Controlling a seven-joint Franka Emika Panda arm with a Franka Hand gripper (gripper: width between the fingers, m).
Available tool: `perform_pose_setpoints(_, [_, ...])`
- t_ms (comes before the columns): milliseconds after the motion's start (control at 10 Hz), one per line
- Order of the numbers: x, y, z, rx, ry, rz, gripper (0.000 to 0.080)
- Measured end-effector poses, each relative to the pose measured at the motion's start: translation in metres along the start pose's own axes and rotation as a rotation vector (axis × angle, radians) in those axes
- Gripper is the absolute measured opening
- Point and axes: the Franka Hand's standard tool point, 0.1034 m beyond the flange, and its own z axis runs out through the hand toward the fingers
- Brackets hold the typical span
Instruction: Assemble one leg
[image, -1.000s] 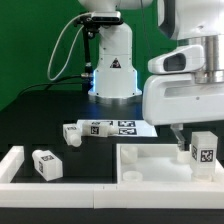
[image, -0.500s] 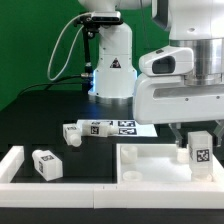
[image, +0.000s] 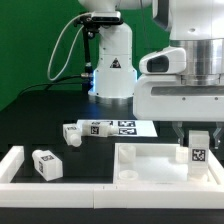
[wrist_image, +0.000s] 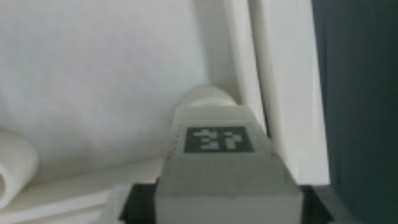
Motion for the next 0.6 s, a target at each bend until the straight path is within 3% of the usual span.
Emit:
perform_pose_setpoints(200, [-0.0004, -0.0051, 0.0032, 0.015, 0.019, 0.345, 0.0287])
perform_pose_setpoints(500, [-0.0002, -0.0063, 0.0046, 0.058, -0.006, 0.872, 0.0287])
perform_pose_setpoints(600, [-0.0005, -0.0061, 0.0052, 0.09, -0.012, 1.043, 0.0287])
